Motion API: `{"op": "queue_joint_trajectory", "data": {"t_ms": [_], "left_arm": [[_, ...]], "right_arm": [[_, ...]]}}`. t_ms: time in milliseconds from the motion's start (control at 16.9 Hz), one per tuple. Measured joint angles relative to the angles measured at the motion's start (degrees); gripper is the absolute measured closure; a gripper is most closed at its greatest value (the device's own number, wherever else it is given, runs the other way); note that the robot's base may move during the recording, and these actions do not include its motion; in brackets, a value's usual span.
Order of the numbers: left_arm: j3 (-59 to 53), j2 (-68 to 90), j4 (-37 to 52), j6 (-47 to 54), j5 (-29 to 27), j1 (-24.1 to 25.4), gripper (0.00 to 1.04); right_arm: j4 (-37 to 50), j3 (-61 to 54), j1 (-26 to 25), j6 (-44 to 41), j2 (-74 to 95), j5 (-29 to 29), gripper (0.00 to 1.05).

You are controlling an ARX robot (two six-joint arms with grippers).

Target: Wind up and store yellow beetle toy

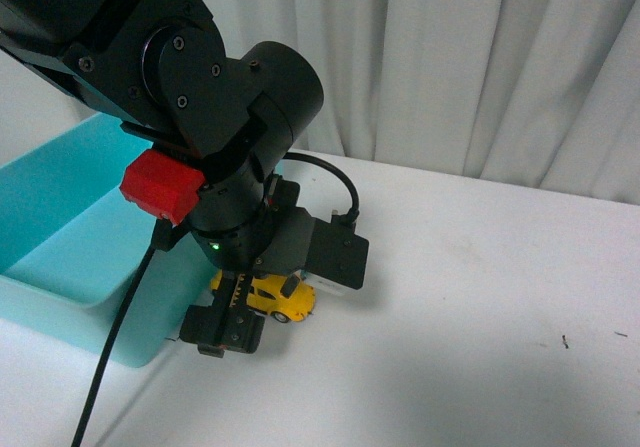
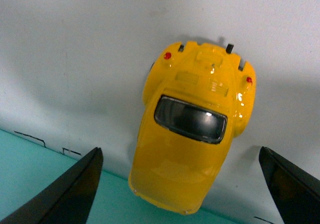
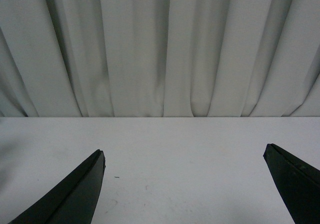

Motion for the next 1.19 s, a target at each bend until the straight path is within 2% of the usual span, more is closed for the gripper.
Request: {"op": "queue_joint_trajectory", "data": {"t_ms": [119, 296, 534, 652, 771, 889, 949, 1008, 1126, 1186], "left_arm": [[0.0, 0.0, 0.3, 1.2, 0.7, -0.4, 0.35], [0.0, -0.4, 0.3, 3.3, 1.3, 0.0, 0.63], [-0.4, -1.3, -0.6, 5.5, 2.4, 0.5, 0.65], [-0.4, -3.0, -3.1, 6.8, 5.1, -0.2, 0.65], [1.2, -7.0, -8.0, 3.7, 11.1, -1.9, 0.65], [4.8, -12.3, -12.4, -2.3, 19.6, -2.3, 0.66], [9.6, -19.8, -5.7, -13.6, 30.6, 3.4, 0.66], [10.6, -20.8, -2.3, -17.4, 30.5, 7.1, 0.66], [11.4, -20.0, 3.9, -24.6, 25.2, 14.2, 0.66], [11.4, -19.2, 5.3, -26.4, 23.4, 16.0, 0.66]], "right_arm": [[0.0, 0.0, 0.0, 0.0, 0.0, 0.0, 0.07], [0.0, 0.0, 0.0, 0.0, 0.0, 0.0, 0.07], [0.0, 0.0, 0.0, 0.0, 0.0, 0.0, 0.07], [0.0, 0.0, 0.0, 0.0, 0.0, 0.0, 0.07], [0.0, 0.0, 0.0, 0.0, 0.0, 0.0, 0.07], [0.0, 0.0, 0.0, 0.0, 0.0, 0.0, 0.07], [0.0, 0.0, 0.0, 0.0, 0.0, 0.0, 0.07], [0.0, 0.0, 0.0, 0.0, 0.0, 0.0, 0.07], [0.0, 0.0, 0.0, 0.0, 0.0, 0.0, 0.07], [0.0, 0.0, 0.0, 0.0, 0.0, 0.0, 0.07]]}}
